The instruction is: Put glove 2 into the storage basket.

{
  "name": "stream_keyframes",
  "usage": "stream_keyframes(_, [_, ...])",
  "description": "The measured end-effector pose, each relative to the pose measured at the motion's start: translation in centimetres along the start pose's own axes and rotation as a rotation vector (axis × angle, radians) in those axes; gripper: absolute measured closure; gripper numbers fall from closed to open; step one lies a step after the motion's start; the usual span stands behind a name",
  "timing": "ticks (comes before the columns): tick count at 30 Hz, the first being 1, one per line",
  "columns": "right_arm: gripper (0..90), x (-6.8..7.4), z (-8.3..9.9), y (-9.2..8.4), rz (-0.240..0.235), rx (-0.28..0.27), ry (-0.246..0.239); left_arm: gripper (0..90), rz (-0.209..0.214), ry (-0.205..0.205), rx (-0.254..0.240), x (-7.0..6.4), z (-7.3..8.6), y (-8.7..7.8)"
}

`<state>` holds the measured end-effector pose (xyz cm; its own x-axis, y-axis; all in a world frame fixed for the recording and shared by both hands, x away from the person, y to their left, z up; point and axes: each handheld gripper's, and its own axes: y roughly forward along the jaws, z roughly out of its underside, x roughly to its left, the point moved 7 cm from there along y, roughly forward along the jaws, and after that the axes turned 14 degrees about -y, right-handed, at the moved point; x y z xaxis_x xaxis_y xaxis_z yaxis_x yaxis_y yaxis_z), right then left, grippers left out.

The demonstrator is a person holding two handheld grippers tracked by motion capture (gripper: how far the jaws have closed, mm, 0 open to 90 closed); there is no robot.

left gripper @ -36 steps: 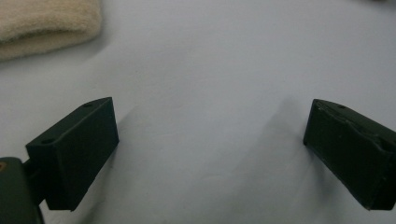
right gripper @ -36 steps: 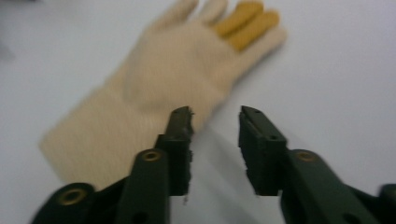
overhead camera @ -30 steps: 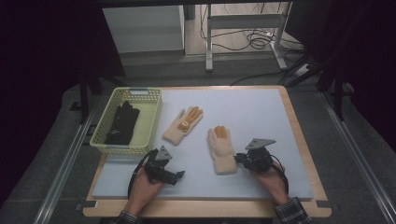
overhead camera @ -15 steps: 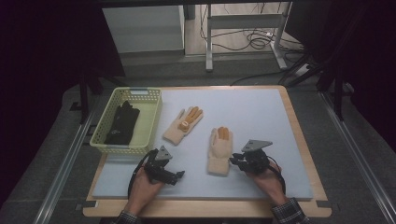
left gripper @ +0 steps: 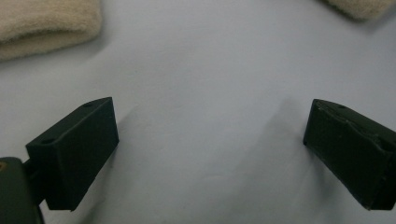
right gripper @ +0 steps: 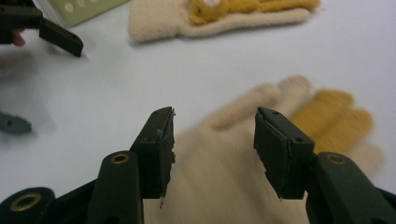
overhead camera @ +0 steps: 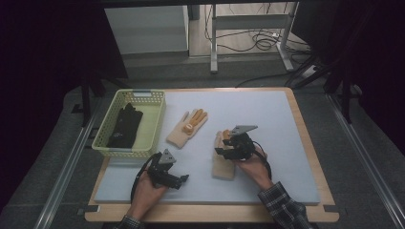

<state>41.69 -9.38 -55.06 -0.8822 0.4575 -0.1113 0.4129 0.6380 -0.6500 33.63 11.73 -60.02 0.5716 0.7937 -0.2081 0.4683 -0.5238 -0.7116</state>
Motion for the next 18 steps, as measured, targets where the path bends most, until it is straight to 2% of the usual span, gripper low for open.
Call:
stream_keyframes(8, [46.8,0.1,-2.2,2.7,-0.009,0.019,-0.019,3.2,0.000,0.000,0.000,0.0,0.0,0.0])
stream_keyframes(14, [44.2,0.0,-3.3,3.8,0.000,0.028,-0.036,3.2,-0.001,0.001,0.000,0.0,0.0,0.0])
stream_keyframes(18, [41.6,-0.1,-4.1,4.7,-0.001,0.028,-0.028,3.2,0.000,0.000,-0.001,0.0,0.0,0.0])
